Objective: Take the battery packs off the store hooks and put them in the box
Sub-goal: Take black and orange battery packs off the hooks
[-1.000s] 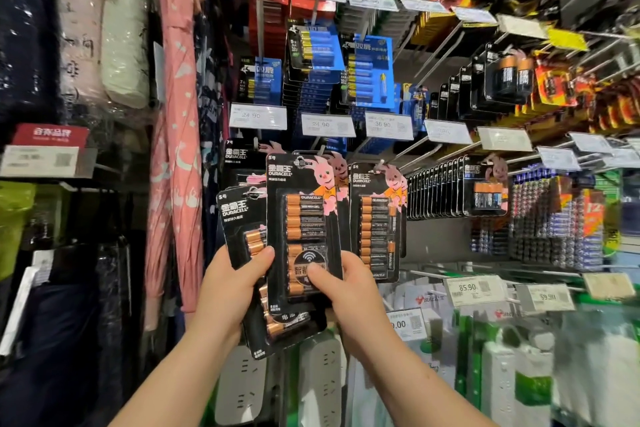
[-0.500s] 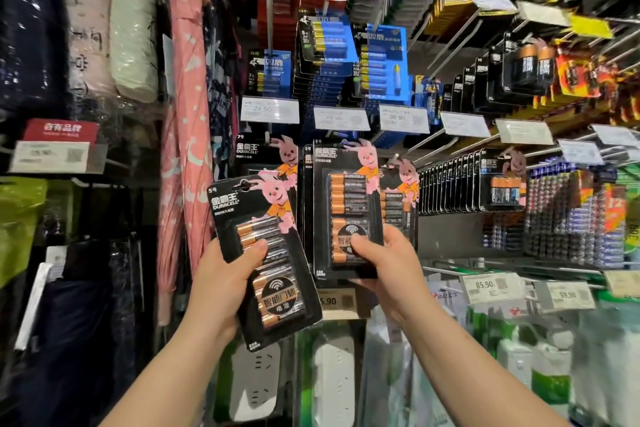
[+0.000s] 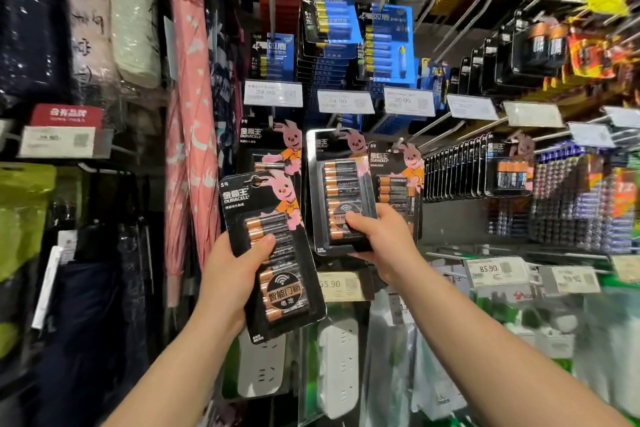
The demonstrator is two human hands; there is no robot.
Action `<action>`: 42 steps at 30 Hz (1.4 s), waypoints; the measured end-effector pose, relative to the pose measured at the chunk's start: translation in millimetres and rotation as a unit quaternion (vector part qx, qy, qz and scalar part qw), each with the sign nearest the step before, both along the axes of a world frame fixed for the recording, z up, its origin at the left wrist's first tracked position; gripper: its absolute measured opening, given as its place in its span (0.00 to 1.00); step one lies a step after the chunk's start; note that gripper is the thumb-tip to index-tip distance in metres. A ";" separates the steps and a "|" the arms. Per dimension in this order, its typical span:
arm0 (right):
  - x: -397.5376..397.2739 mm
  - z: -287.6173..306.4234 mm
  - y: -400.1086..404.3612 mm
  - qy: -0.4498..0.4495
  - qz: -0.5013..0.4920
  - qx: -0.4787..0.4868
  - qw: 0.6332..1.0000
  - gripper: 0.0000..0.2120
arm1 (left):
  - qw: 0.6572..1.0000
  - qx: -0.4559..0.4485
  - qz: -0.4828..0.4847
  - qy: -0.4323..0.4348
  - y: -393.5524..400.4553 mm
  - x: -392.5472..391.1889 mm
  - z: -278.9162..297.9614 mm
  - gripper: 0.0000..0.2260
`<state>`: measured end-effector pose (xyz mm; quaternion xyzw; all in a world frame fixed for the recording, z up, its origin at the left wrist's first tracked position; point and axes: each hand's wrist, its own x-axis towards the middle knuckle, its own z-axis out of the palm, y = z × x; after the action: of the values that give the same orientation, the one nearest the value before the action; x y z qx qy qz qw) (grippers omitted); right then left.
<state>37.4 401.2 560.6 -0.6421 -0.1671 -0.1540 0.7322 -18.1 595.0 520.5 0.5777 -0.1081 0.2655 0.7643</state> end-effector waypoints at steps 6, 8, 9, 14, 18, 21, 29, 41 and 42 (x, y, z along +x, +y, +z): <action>2.7 -3.9 4.5 0.017 -0.053 -0.031 0.998 0.10 | 1.000 0.011 0.005 -0.009 -5.9 -1.7 2.3 0.07; 1.6 -6.9 2.3 0.007 -0.099 -0.064 0.993 0.21 | 1.000 0.012 0.001 -0.015 -6.4 -2.7 2.7 0.07; 0.9 -8.6 -0.3 0.002 -0.124 -0.086 0.989 0.25 | 1.000 0.011 -0.001 -0.017 -6.6 -3.4 2.8 0.07; -19.9 -20.4 -10.9 -0.077 -0.196 -0.095 0.973 0.23 | 1.000 0.005 -0.005 -0.028 -9.0 -2.3 2.1 0.08; -45.4 -28.6 -3.2 -0.111 -0.125 -0.158 0.973 0.21 | 0.999 -0.002 -0.006 -0.036 -13.5 -0.7 1.2 0.09; -58.3 -35.4 10.6 -0.068 -0.054 -0.257 0.962 0.33 | 0.999 -0.009 -0.012 -0.044 -18.8 0.3 0.7 0.08; -59.5 -33.5 14.6 -0.093 -0.091 -0.309 0.942 0.14 | 0.998 -0.006 -0.049 -0.036 -24.8 4.5 0.5 0.11; -21.5 -20.3 -8.2 -0.079 -0.137 -0.081 0.984 0.23 | 0.999 -0.011 0.003 -0.031 -10.9 7.6 11.7 0.08; -15.7 -19.7 -10.8 -0.084 -0.141 -0.070 0.984 0.26 | 0.999 -0.017 0.005 -0.030 -10.0 7.9 12.3 0.08</action>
<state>21.7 390.4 540.9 -0.6937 -0.1466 -0.2971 0.6396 -10.2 585.1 532.8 0.5570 -0.1236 0.2888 0.7688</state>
